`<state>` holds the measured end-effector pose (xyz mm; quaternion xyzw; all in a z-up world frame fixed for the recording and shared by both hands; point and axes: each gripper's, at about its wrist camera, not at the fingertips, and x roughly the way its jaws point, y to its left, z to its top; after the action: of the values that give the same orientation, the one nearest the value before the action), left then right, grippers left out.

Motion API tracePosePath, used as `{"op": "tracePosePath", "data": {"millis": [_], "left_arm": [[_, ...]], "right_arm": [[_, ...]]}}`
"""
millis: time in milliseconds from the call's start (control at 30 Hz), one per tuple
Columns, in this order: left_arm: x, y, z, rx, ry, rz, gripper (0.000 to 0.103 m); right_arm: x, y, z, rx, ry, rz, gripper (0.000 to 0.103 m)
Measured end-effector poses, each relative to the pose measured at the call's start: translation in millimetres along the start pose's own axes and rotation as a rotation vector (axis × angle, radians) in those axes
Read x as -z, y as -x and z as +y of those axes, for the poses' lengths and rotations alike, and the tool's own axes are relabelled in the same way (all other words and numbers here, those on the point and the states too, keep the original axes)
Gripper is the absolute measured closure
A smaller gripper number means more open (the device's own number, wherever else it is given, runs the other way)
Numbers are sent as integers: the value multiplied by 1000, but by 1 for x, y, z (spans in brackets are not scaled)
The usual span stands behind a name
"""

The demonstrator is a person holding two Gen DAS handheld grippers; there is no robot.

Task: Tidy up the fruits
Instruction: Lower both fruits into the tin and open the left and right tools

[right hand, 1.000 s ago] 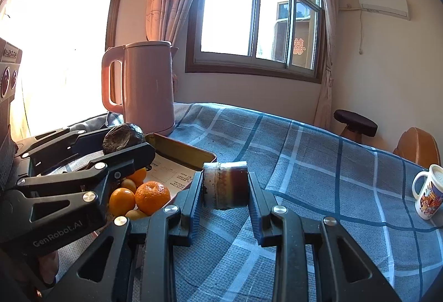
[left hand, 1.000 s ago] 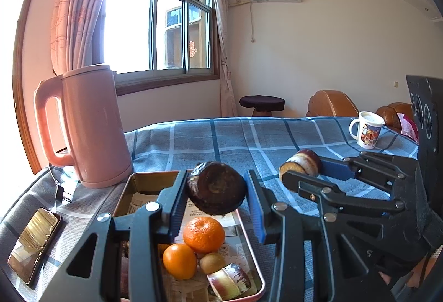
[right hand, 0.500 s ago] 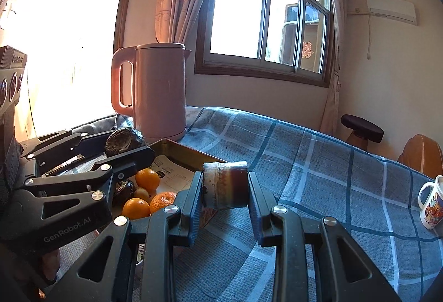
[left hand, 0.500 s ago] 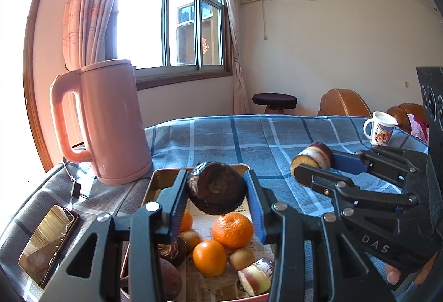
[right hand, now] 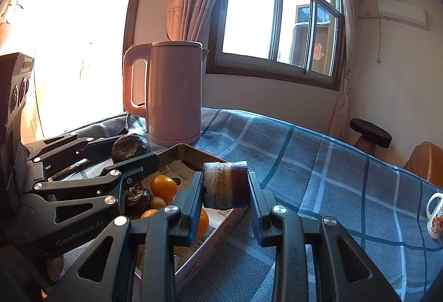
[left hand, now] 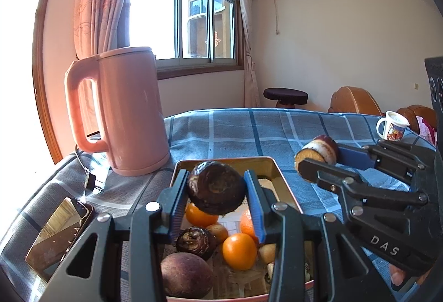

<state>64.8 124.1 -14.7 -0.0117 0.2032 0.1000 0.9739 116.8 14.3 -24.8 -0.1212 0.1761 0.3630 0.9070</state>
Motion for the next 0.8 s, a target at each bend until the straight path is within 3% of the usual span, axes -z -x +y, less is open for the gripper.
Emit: {"op": "tracePosePath", "data": {"millis": [400,800], "left_arm": [[4,-6,18,-23,18,41,61],[10,-17,27,-26,22,92,61]], "right_arm": [[-3,-16,21,-29,23,19,71],[5,-40,29,-46,28,94,71]]}}
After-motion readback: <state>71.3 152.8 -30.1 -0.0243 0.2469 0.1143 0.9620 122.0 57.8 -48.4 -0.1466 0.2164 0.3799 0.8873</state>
